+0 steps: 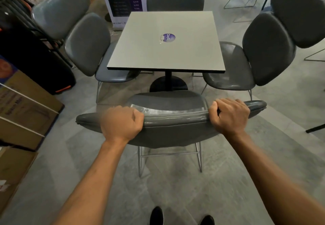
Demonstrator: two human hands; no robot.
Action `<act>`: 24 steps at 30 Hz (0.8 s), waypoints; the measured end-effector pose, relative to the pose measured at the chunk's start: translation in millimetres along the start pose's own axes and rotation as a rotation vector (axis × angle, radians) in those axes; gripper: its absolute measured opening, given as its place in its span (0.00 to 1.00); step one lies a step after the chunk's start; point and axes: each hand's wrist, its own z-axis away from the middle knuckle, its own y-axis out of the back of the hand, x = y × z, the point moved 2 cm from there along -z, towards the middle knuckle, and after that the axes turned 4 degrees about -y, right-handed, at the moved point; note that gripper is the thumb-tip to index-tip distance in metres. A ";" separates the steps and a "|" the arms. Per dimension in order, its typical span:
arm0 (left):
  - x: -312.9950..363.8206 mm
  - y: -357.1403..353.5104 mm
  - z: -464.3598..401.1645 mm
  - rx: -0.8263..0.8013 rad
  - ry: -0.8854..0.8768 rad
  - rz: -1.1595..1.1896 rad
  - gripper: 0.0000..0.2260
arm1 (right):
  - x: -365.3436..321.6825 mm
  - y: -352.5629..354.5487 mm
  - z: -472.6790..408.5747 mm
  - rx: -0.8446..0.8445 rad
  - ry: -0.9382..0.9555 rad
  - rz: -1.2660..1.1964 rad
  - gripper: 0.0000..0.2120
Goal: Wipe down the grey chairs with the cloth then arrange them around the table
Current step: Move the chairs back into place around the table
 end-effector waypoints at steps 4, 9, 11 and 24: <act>-21.5 -7.8 -24.5 0.024 -0.025 0.002 0.18 | -18.9 -16.8 -6.1 0.022 -0.046 0.030 0.17; -32.0 -16.8 -34.7 0.036 -0.061 0.039 0.19 | -24.7 -22.2 -11.3 0.029 -0.063 0.053 0.17; -36.9 -17.5 -32.1 0.049 -0.075 0.053 0.19 | -28.1 -22.1 -9.1 0.021 -0.066 0.044 0.17; -56.8 -29.0 -46.7 0.092 -0.108 0.063 0.17 | -45.1 -28.0 -12.7 -0.009 -0.128 0.039 0.18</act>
